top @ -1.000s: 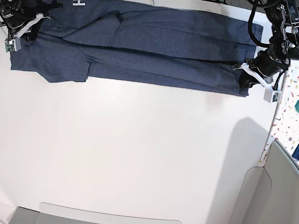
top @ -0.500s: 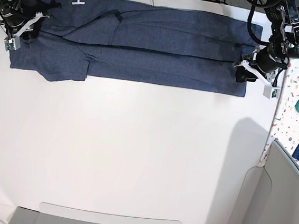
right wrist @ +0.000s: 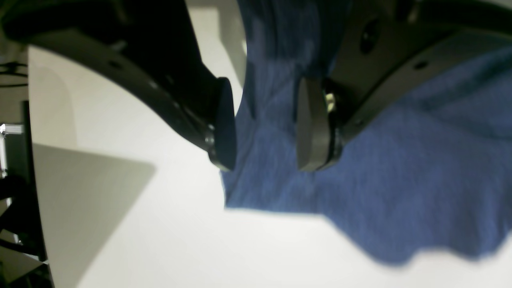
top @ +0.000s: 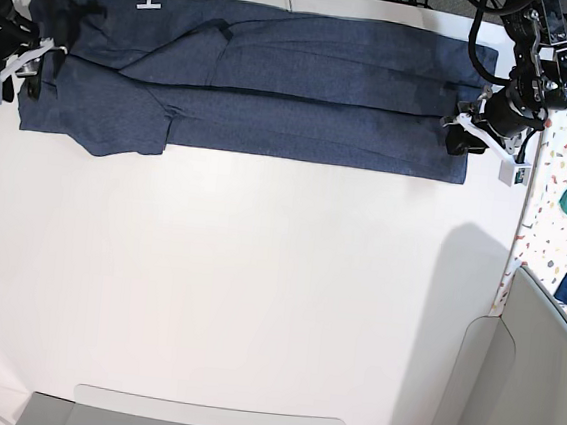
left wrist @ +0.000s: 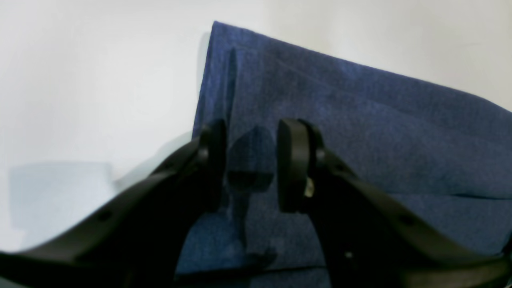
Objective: Layout the t-shirt on the table in an organized manner, then fold the t-shirt properly
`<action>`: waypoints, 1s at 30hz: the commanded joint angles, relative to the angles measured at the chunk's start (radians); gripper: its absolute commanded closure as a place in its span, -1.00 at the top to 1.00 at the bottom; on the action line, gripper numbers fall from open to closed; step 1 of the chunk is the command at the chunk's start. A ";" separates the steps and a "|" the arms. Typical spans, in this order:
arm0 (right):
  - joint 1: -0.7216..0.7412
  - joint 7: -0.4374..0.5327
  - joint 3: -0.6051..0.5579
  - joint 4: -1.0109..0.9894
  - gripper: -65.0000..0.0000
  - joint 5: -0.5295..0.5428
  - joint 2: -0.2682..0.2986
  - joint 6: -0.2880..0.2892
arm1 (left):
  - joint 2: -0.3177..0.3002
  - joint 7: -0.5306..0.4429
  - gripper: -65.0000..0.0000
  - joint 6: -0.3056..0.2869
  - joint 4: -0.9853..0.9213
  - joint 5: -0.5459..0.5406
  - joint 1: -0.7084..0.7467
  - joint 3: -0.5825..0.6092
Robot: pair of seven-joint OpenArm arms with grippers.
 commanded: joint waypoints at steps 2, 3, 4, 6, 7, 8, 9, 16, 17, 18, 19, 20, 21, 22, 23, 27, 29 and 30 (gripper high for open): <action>0.035 -0.004 0.042 0.004 -0.23 0.036 -0.010 -0.002 | -0.010 -0.012 -0.34 -0.004 0.018 -0.012 -0.002 -0.007; 0.064 -0.033 0.053 0.001 -0.23 0.047 -0.019 -0.002 | -0.010 -0.012 -0.34 -0.004 0.018 -0.012 -0.002 -0.007; 0.089 -0.069 0.061 0.000 -0.23 0.048 -0.028 -0.002 | -0.009 -0.012 -0.34 -0.004 0.018 -0.012 -0.002 -0.007; 0.140 -0.142 0.067 -0.002 -0.18 0.053 -0.044 -0.002 | -0.009 -0.012 -0.34 -0.004 0.017 -0.012 -0.002 -0.005; 0.158 -0.165 0.065 -0.002 -0.13 0.053 -0.056 -0.002 | -0.009 -0.012 -0.34 -0.004 0.017 -0.012 -0.002 -0.005; 0.176 -0.187 0.065 -0.008 -0.07 0.053 -0.068 -0.002 | -0.009 -0.012 -0.34 -0.004 0.017 -0.012 -0.002 -0.005; 0.195 -0.199 0.062 -0.017 -0.02 0.053 -0.078 -0.002 | -0.009 -0.012 -0.34 -0.004 0.017 -0.012 -0.002 -0.005; 0.321 -0.282 0.058 -0.182 0.10 0.053 -0.107 -0.001 | -0.009 -0.012 -0.34 -0.004 0.017 -0.012 -0.003 -0.005; 0.331 -0.282 0.058 -0.208 0.10 0.053 -0.107 -0.001 | -0.009 -0.012 -0.34 -0.004 0.017 -0.012 -0.003 -0.005; 0.339 -0.282 0.056 -0.231 0.10 0.053 -0.107 -0.001 | -0.009 -0.012 -0.34 -0.004 0.017 -0.012 -0.003 -0.005; 0.348 -0.282 0.056 -0.254 0.10 0.053 -0.107 -0.001 | -0.009 -0.012 -0.34 -0.004 0.017 -0.012 -0.003 -0.005; 0.353 -0.282 0.056 -0.267 0.10 0.053 -0.107 -0.001 | -0.009 -0.012 -0.34 -0.004 0.017 -0.012 -0.003 -0.005; 0.358 -0.282 0.056 -0.277 0.10 0.054 -0.107 -0.001 | -0.009 -0.012 -0.34 -0.004 0.017 -0.012 -0.005 -0.005; 0.358 -0.282 0.056 -0.281 0.10 0.061 -0.107 -0.001 | -0.009 -0.012 -0.34 -0.004 0.017 -0.012 -0.005 -0.005; 0.358 -0.282 0.053 -0.281 0.10 0.076 -0.107 -0.001 | -0.009 -0.012 -0.34 -0.004 0.017 -0.012 -0.005 -0.005; 0.353 -0.282 0.013 -0.283 0.10 0.150 -0.099 -0.001 | -0.009 -0.012 -0.34 -0.004 0.015 -0.012 -0.008 0.000; 0.354 -0.282 0.012 -0.283 0.10 0.162 -0.105 -0.001 | -0.009 -0.012 -0.34 -0.004 0.015 -0.013 -0.008 0.001; 0.356 -0.280 0.007 -0.283 0.10 0.163 -0.105 -0.001 | -0.009 -0.012 -0.34 -0.004 0.015 -0.013 -0.008 0.001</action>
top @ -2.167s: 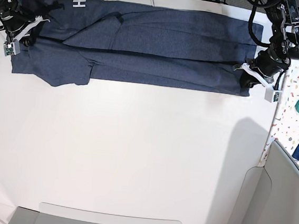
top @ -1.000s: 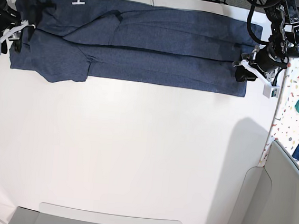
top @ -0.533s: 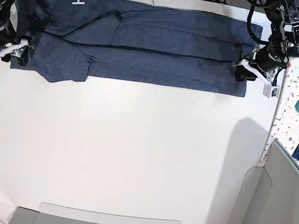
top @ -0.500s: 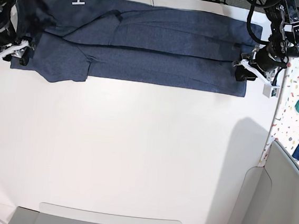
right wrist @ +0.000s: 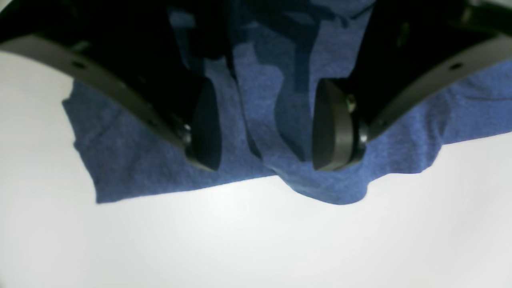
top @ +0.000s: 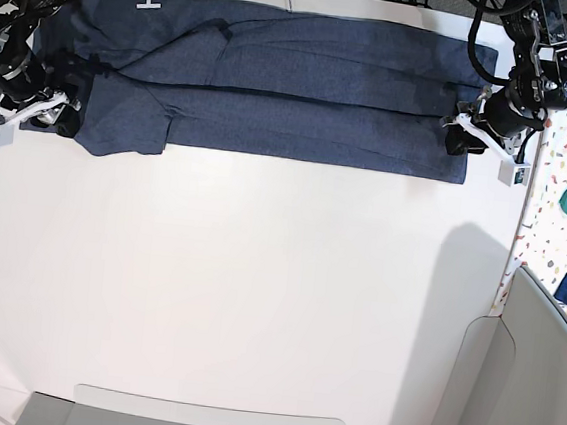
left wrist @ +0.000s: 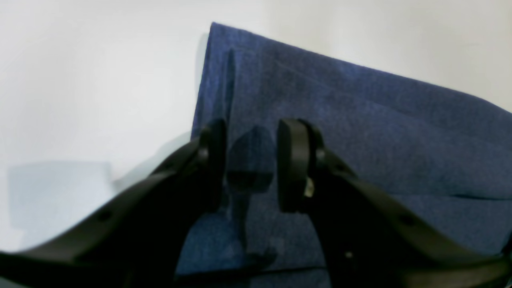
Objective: Layout the t-shirt on the table in an organized manner, then fold the t-shirt properly
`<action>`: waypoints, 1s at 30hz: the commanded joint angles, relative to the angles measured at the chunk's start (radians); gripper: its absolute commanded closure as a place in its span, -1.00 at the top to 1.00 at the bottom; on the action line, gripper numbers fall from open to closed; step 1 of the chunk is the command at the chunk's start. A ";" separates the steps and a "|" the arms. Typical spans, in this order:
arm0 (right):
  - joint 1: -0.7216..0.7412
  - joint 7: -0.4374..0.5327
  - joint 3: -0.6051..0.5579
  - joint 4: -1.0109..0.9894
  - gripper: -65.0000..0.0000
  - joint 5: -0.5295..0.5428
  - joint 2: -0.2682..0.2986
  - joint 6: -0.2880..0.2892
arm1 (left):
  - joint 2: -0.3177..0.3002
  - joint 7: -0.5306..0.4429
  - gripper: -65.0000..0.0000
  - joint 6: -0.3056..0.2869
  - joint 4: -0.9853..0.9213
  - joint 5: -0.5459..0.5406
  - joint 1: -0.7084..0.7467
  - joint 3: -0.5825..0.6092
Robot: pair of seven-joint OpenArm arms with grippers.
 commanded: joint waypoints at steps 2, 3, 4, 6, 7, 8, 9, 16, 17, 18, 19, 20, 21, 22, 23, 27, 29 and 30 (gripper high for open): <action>0.012 0.022 -0.016 0.017 0.10 0.016 0.018 -0.001 | -0.011 -0.013 -0.34 -0.004 0.015 -0.014 -0.007 0.000; 0.013 0.022 -0.025 0.017 0.10 0.016 0.018 -0.001 | -0.011 -0.013 -0.34 -0.004 0.015 -0.014 -0.007 0.000; 0.020 0.022 -0.034 0.016 0.10 0.016 0.018 -0.001 | -0.011 -0.013 -0.34 -0.004 0.015 -0.014 -0.007 0.000; 0.023 0.024 -0.048 0.014 0.10 0.016 0.018 -0.001 | -0.011 -0.013 -0.34 -0.004 0.015 -0.014 -0.009 0.000; 0.023 0.024 -0.054 0.014 0.10 0.016 0.018 -0.001 | -0.011 -0.013 -0.34 -0.004 0.015 -0.014 -0.009 0.000; 0.024 0.024 -0.064 0.014 0.10 0.016 0.017 -0.001 | -0.011 -0.013 -0.34 -0.004 0.015 -0.014 -0.009 0.000; 0.026 0.024 -0.071 0.014 0.10 0.016 0.017 -0.001 | -0.011 -0.013 -0.34 -0.004 0.015 -0.014 -0.009 0.000; 0.040 0.021 -0.111 0.013 0.07 0.016 0.017 -0.001 | -0.011 -0.013 -0.34 -0.004 0.015 -0.014 -0.009 0.000; 0.040 0.019 -0.111 0.013 0.01 0.017 0.017 -0.001 | -0.011 -0.013 -0.34 -0.004 0.015 -0.014 -0.009 0.000; 0.040 0.019 -0.113 0.013 -0.11 0.017 0.017 -0.001 | -0.011 -0.013 -0.34 -0.004 0.015 -0.014 -0.009 0.000; 0.040 0.019 -0.113 0.013 -0.25 0.017 0.017 -0.001 | -0.011 -0.013 -0.34 -0.004 0.015 -0.014 -0.009 0.000; 0.040 0.019 -0.113 0.013 -0.41 0.017 0.017 -0.001 | -0.011 -0.013 -0.34 -0.004 0.015 -0.014 -0.009 0.000; 0.038 0.019 -0.113 0.013 -0.61 0.017 0.017 -0.001 | -0.011 -0.013 -0.34 -0.004 0.015 -0.014 -0.009 0.000; 0.038 0.019 -0.113 0.013 -0.82 0.017 0.017 -0.001 | -0.011 -0.013 -0.34 -0.004 0.015 -0.014 -0.009 0.000; 0.035 0.018 -0.113 0.013 -0.97 0.017 0.017 -0.001 | -0.011 -0.013 -0.34 -0.004 0.015 -0.014 -0.009 0.000; 0.032 0.018 -0.151 0.016 -1.00 0.017 0.023 -0.001 | -0.011 -0.013 -0.34 -0.004 0.015 -0.014 -0.009 0.000; 0.018 0.018 -0.166 0.021 -1.00 0.017 0.021 -0.001 | -0.011 -0.013 -0.34 -0.004 0.015 -0.014 -0.009 0.000; 0.010 0.018 -0.177 0.025 -1.00 0.023 0.020 -0.001 | -0.011 -0.013 -0.34 -0.004 0.015 -0.014 -0.009 0.000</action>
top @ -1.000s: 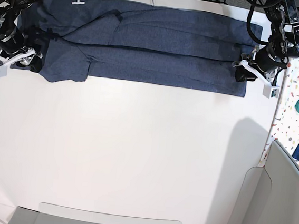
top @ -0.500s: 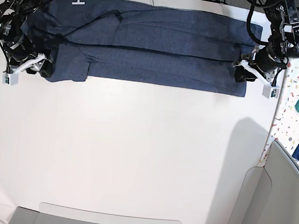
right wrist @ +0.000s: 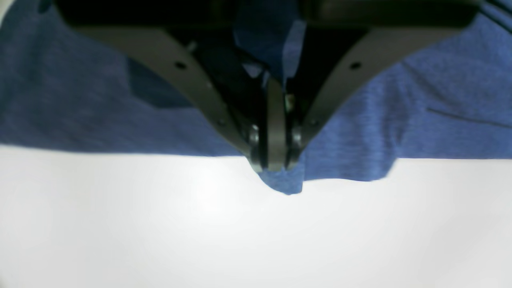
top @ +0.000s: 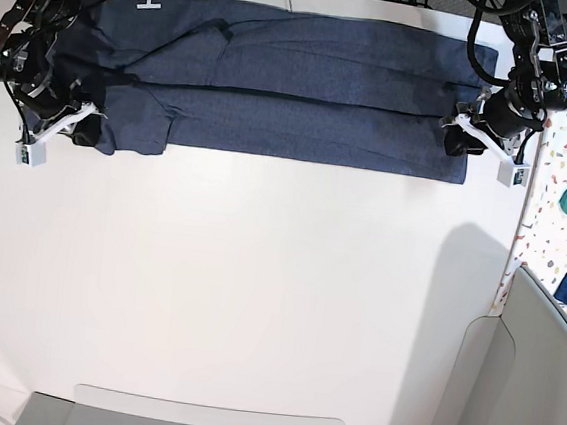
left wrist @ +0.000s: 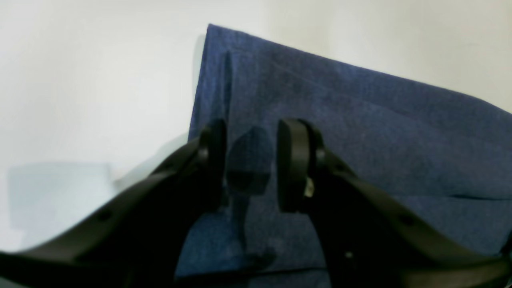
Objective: Layout the t-shirt on the table in an organized manner, then fold the t-shirt properly
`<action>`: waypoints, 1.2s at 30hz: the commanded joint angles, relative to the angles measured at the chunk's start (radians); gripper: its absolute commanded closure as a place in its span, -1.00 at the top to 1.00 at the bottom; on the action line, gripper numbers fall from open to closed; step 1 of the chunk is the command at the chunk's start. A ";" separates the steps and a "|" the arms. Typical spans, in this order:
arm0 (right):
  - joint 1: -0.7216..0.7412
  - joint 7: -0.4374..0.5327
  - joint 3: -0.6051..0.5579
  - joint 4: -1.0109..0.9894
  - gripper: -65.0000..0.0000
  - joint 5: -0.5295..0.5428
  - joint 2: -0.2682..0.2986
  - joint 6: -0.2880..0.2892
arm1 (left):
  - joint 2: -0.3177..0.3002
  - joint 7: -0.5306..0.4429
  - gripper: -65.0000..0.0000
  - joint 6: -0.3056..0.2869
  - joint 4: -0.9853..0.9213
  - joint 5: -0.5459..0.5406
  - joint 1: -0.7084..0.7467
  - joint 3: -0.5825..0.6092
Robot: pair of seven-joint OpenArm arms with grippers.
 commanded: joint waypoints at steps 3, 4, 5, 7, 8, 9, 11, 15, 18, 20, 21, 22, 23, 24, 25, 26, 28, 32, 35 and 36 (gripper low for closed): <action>-0.033 0.012 -0.044 0.062 -1.00 0.053 0.017 0.000 | -0.011 -0.013 -0.34 -0.004 0.015 -0.014 -0.007 -0.002; -0.044 0.012 -0.062 0.082 -1.00 0.062 0.017 0.000 | -0.011 -0.013 -0.34 -0.004 0.015 -0.014 -0.007 -0.004; -0.059 0.012 -0.080 0.110 -1.00 0.066 0.018 0.000 | -0.011 -0.013 -0.34 -0.004 0.015 -0.014 -0.007 -0.005; -0.090 0.012 -0.114 0.159 -1.00 0.068 0.020 0.000 | -0.011 -0.013 -0.34 -0.004 0.015 -0.014 -0.007 -0.007; -0.108 0.012 -0.128 0.184 -1.00 0.068 0.020 0.000 | -0.011 -0.013 -0.34 -0.004 0.015 -0.014 -0.007 -0.007; -0.126 0.012 -0.140 0.208 -1.00 0.066 0.020 0.000 | -0.011 -0.013 -0.34 -0.004 0.015 -0.014 -0.007 -0.007; -0.165 0.012 -0.163 0.254 -1.00 0.065 0.032 0.000 | -0.011 -0.013 -0.34 -0.004 0.015 -0.014 -0.007 -0.007; -0.228 0.012 -0.225 0.323 -1.00 0.069 0.112 0.000 | -0.011 -0.013 -0.34 -0.004 0.015 -0.014 -0.008 -0.007; -0.266 0.012 -0.241 0.348 -1.00 0.069 0.155 0.000 | -0.011 -0.013 -0.34 -0.004 0.014 -0.014 -0.008 -0.005; -0.289 0.012 -0.246 0.352 -1.00 0.069 0.173 0.000 | -0.011 -0.013 -0.34 -0.004 0.014 -0.014 -0.008 -0.007; -0.300 0.012 -0.248 0.352 -1.00 0.069 0.184 0.000 | -0.011 -0.013 -0.34 -0.004 0.014 -0.014 -0.008 -0.007; -0.311 0.012 -0.248 0.352 -1.00 0.069 0.192 0.000 | -0.011 -0.015 -0.34 -0.004 0.014 -0.014 -0.008 -0.005; -0.320 0.012 -0.248 0.352 -1.00 0.069 0.192 0.000 | -0.011 -0.015 -0.34 -0.004 0.014 -0.014 -0.008 -0.004; -0.327 0.012 -0.248 0.352 -1.00 0.069 0.192 0.000 | -0.009 -0.016 -0.34 -0.004 0.014 -0.014 -0.008 -0.004; -0.335 0.012 -0.248 0.354 -1.00 0.069 0.192 0.000 | -0.009 -0.018 -0.34 -0.004 0.014 -0.014 -0.008 -0.004; -0.344 0.012 -0.249 0.354 -1.00 0.069 0.193 0.000 | -0.009 -0.018 -0.34 -0.004 0.014 -0.014 -0.008 -0.002; -0.355 0.012 -0.261 0.354 -1.00 0.069 0.207 0.000 | -0.009 -0.018 -0.34 -0.004 0.014 -0.014 -0.008 -0.002; -0.355 0.012 -0.377 0.354 -1.00 0.071 0.269 0.000 | -0.009 -0.019 -0.34 -0.004 0.014 -0.014 -0.008 -0.002; -0.349 0.012 -0.478 0.354 -1.00 0.071 0.305 0.000 | -0.009 -0.019 -0.34 -0.004 0.012 -0.014 -0.008 -0.002; -0.347 0.014 -0.498 0.354 -1.00 0.071 0.312 0.000 | -0.009 -0.019 -0.34 -0.004 0.006 -0.014 -0.008 -0.002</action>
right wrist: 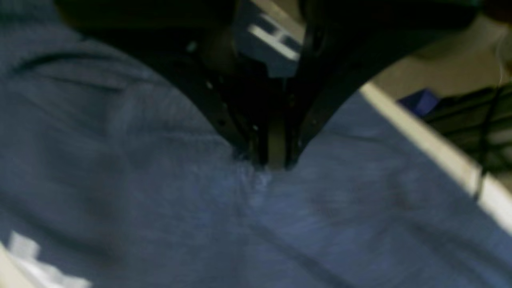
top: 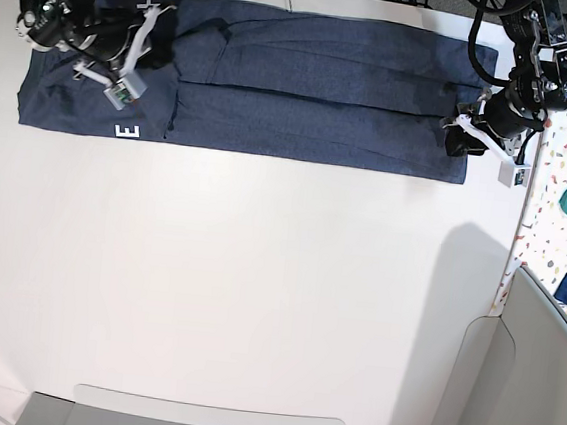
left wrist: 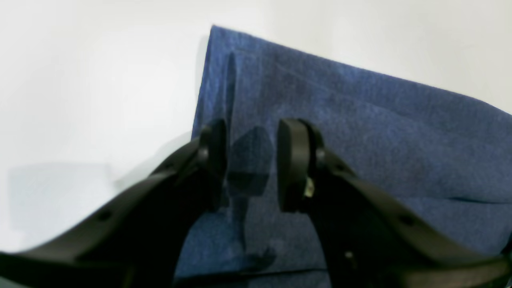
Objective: Layout the t-shirt on the table in an organized manner, then fold the t-shirt properly
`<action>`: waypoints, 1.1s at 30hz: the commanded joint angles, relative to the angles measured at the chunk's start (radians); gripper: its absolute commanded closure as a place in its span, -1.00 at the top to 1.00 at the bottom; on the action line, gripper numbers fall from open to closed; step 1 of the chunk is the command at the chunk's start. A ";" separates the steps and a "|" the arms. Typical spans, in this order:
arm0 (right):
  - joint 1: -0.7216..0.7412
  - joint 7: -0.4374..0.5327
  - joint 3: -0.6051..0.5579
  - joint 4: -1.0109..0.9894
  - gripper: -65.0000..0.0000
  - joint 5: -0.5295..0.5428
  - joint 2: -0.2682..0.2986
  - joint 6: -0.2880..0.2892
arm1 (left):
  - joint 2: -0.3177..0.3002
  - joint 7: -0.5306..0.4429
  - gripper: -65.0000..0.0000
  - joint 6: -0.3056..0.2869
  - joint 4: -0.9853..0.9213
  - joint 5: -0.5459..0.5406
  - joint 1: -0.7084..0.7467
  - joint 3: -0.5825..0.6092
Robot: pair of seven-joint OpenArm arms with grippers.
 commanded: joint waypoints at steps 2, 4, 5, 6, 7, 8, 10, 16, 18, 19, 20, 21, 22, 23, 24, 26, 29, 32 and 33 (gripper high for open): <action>0.004 0.016 -0.015 0.017 -1.00 0.014 0.024 0.000 | -0.009 -0.015 -0.34 -0.004 0.001 -0.013 -0.011 -0.002; 0.004 0.016 -0.018 0.017 -1.00 0.014 0.038 0.000 | -0.009 -0.014 -0.34 -0.004 -0.007 -0.013 -0.029 -0.002; 0.003 0.016 -0.018 0.017 -1.00 0.014 0.047 0.000 | -0.009 -0.012 -0.34 -0.004 -0.016 -0.013 -0.034 -0.002; 0.001 0.016 -0.016 0.017 -1.00 0.014 0.055 0.000 | -0.009 -0.011 -0.34 -0.004 -0.022 -0.015 -0.037 -0.002; 0.001 0.016 -0.015 0.017 -1.00 0.014 0.063 0.000 | -0.009 -0.011 -0.34 -0.004 -0.033 -0.015 -0.038 -0.002; -0.002 0.016 -0.010 0.017 -1.00 0.014 0.067 0.000 | -0.009 -0.011 -0.34 -0.004 -0.047 -0.015 -0.041 -0.002; -0.002 0.017 -0.010 0.017 -1.00 0.014 0.078 0.000 | -0.009 -0.011 -0.34 -0.004 -0.068 -0.015 -0.041 -0.002; -0.003 0.016 -0.013 0.017 -1.00 0.014 0.100 0.000 | -0.009 -0.017 -0.34 -0.004 -0.075 -0.017 -0.041 -0.007; -0.003 0.016 -0.018 0.024 -1.00 0.014 0.104 0.000 | -0.009 -0.017 -0.34 -0.004 -0.073 -0.017 -0.043 -0.009; -0.003 0.016 -0.019 0.031 -1.00 0.014 0.106 0.000 | -0.009 -0.017 -0.34 -0.004 -0.073 -0.017 -0.043 -0.009; -0.003 0.016 -0.019 0.034 -1.00 0.015 0.107 0.000 | -0.009 -0.017 -0.34 -0.004 -0.073 -0.017 -0.043 -0.009; -0.003 0.014 -0.019 0.039 -1.00 0.015 0.107 0.000 | -0.009 -0.017 -0.34 -0.004 -0.073 -0.017 -0.043 -0.009; -0.003 0.014 -0.019 0.039 -1.00 0.020 0.109 0.000 | -0.009 -0.017 -0.34 -0.004 -0.073 -0.017 -0.043 -0.009; -0.003 0.014 -0.019 0.039 -1.00 0.028 0.118 0.000 | -0.009 -0.017 -0.34 -0.004 -0.073 -0.017 -0.043 -0.009; -0.003 0.014 -0.019 0.039 -1.00 0.046 0.130 0.000 | -0.009 -0.017 -0.34 -0.004 -0.073 -0.017 -0.043 -0.009; -0.003 0.014 -0.019 0.039 -1.00 0.090 0.146 0.000 | -0.009 -0.017 -0.34 -0.004 -0.073 -0.017 -0.043 -0.009; 0.000 0.014 -0.011 0.039 -1.00 0.170 0.173 0.000 | -0.009 -0.018 -0.34 -0.004 -0.075 -0.017 -0.043 -0.009; 0.003 0.014 -0.015 0.042 -1.00 0.235 0.199 0.000 | -0.009 -0.018 -0.34 -0.004 -0.075 -0.017 -0.043 -0.009; 0.004 0.014 -0.013 0.044 -1.00 0.250 0.201 0.000 | -0.009 -0.018 -0.34 -0.004 -0.075 -0.017 -0.043 -0.009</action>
